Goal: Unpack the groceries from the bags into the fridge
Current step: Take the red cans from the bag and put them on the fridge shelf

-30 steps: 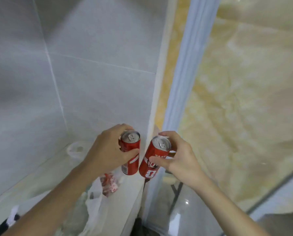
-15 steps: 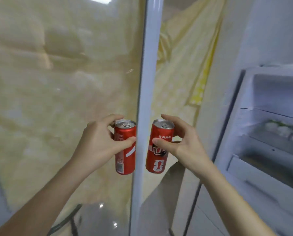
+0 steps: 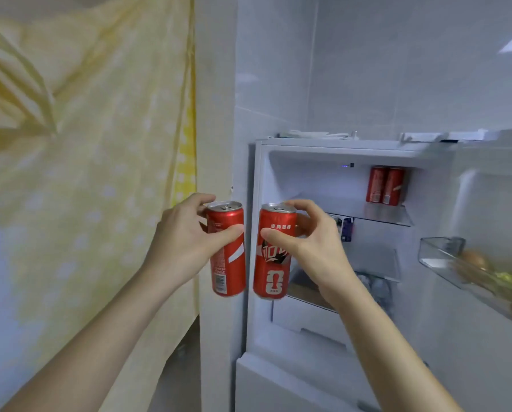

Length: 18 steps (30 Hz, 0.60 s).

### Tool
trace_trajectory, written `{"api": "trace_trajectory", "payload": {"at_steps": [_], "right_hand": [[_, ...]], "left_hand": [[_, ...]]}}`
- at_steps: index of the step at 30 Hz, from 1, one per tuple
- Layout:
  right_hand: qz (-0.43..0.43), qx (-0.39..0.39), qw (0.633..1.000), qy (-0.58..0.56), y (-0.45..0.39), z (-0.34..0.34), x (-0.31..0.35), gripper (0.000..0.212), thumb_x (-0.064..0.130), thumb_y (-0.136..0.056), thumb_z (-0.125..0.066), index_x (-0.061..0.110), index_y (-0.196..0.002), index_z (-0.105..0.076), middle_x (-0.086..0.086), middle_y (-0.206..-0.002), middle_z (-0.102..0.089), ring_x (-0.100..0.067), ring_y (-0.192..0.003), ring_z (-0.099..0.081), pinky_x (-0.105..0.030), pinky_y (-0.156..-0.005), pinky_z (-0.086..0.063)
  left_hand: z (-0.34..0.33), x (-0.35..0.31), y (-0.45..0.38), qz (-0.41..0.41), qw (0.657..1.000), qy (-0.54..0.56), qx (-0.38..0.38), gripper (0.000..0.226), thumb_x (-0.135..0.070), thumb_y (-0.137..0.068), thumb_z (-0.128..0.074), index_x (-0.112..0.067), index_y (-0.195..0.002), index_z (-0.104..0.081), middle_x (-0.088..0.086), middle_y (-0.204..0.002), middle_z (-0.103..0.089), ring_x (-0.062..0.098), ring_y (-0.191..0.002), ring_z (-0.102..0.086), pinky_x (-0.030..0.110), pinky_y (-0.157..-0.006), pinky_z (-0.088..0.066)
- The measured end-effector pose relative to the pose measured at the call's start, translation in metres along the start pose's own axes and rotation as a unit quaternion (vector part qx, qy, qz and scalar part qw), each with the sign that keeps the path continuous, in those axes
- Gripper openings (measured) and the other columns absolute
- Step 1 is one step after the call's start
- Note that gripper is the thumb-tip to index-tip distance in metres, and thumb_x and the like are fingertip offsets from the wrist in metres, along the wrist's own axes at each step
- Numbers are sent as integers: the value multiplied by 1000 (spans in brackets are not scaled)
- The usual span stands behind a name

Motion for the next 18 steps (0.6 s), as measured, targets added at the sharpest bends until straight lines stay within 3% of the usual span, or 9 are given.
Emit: {"api": "trace_trajectory", "payload": {"at_steps": [8,13,18], "right_hand": [[-38,-157,986,50,-91,77,-61,54,27,-77,-90,29,-124,-63,6,-116,-72,-10,-101,-72,-34,-86,-61],[-24,-225,971,74,-158,101,-76,60,26,-76,-91,24,-128,-62,4,-117,-70,-5,-96,-70,-23,-77,-56],[-27,-252,963,95,-221,117,-99,67,31,-75,-92,21,-133,-60,7,-118,-68,-3,-94,-68,-25,-76,-55]], "left_hand": [[-140,5,-110,-18,989,126,81,58,-48,-74,-87,-23,-121,-64,-7,-115,-67,14,-100,-66,40,-91,-59],[-205,4,-172,-37,984,143,100,57,-44,-81,-83,-21,-128,-62,-2,-122,-67,16,-104,-64,35,-89,-55],[-253,10,-227,-39,986,134,87,54,-44,-82,-82,-19,-126,-62,-1,-118,-69,21,-106,-67,37,-90,-56]]}}
Point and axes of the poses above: each hand's wrist, its own y-axis away from the middle knuckle, its own z-axis out of the back of the hand, x = y × z, the point moved 9 cm from there along -y, towards the middle knuckle
